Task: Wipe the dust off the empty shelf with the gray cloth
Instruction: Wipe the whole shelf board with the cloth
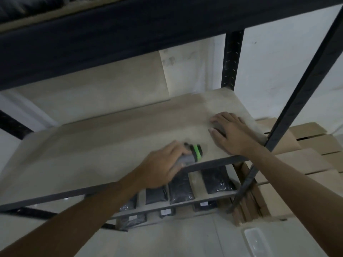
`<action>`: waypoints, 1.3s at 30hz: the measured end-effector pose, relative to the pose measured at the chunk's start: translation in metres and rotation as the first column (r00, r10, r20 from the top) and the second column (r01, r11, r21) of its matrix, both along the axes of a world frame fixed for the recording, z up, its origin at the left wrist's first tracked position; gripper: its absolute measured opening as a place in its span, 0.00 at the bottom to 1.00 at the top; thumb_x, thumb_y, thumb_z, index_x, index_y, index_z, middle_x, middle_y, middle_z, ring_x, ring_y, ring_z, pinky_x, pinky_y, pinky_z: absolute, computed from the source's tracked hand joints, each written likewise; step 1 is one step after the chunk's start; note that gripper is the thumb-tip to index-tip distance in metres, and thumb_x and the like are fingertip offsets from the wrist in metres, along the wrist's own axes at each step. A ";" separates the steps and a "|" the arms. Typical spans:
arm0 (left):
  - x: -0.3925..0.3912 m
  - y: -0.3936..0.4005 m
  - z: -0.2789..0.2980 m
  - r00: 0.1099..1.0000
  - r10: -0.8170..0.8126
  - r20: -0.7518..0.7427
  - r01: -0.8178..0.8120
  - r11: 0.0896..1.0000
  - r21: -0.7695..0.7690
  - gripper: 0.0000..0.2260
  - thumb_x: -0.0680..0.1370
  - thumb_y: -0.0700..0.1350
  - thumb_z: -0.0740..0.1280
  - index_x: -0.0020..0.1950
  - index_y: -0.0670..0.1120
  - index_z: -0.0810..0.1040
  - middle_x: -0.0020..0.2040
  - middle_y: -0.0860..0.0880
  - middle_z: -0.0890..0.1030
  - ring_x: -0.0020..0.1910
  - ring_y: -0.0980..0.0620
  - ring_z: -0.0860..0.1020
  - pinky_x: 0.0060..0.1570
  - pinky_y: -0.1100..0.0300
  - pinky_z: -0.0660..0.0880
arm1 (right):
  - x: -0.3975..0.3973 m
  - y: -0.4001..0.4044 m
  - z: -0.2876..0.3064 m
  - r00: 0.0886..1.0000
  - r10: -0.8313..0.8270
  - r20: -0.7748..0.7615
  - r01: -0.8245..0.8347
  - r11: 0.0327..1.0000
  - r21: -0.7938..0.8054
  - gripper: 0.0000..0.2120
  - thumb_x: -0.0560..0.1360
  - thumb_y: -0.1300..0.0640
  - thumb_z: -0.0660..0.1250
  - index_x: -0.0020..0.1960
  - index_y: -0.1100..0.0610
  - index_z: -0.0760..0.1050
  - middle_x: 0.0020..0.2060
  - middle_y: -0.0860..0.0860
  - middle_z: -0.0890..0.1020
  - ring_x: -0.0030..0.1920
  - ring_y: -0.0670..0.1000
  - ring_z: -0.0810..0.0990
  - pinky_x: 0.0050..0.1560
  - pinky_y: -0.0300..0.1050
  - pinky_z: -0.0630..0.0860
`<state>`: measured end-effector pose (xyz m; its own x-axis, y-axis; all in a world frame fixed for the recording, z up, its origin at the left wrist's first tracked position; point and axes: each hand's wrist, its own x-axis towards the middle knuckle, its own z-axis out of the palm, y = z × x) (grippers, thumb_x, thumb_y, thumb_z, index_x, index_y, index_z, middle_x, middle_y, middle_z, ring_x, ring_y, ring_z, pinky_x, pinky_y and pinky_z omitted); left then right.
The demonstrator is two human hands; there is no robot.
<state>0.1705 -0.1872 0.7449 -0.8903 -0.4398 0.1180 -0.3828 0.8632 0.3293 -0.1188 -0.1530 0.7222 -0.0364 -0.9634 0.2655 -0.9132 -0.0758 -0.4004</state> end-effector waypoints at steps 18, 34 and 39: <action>0.024 -0.047 0.028 0.922 0.351 -0.166 -0.322 0.930 0.177 0.17 0.81 0.59 0.61 0.69 0.59 0.68 0.63 0.52 0.76 0.57 0.52 0.77 0.59 0.49 0.77 | -0.034 0.078 0.090 0.721 -0.142 0.678 0.589 0.640 -0.493 0.18 0.79 0.42 0.64 0.55 0.56 0.68 0.46 0.59 0.72 0.45 0.58 0.73 0.45 0.51 0.71; -0.044 -0.184 -0.021 0.806 0.584 -0.098 -0.583 0.811 0.038 0.18 0.81 0.50 0.67 0.70 0.48 0.72 0.60 0.36 0.74 0.59 0.34 0.75 0.59 0.45 0.73 | -0.039 0.040 0.077 0.559 0.115 0.821 0.443 0.796 -0.413 0.29 0.77 0.27 0.52 0.26 0.45 0.63 0.22 0.49 0.63 0.23 0.51 0.58 0.26 0.48 0.54; -0.057 -0.148 -0.015 0.892 0.448 -0.064 -0.450 0.893 -0.027 0.20 0.81 0.56 0.60 0.68 0.47 0.70 0.63 0.39 0.74 0.60 0.37 0.76 0.59 0.46 0.75 | -0.036 0.041 0.079 0.503 0.110 0.857 0.436 0.825 -0.361 0.30 0.73 0.24 0.54 0.28 0.47 0.59 0.24 0.42 0.60 0.24 0.46 0.55 0.28 0.44 0.50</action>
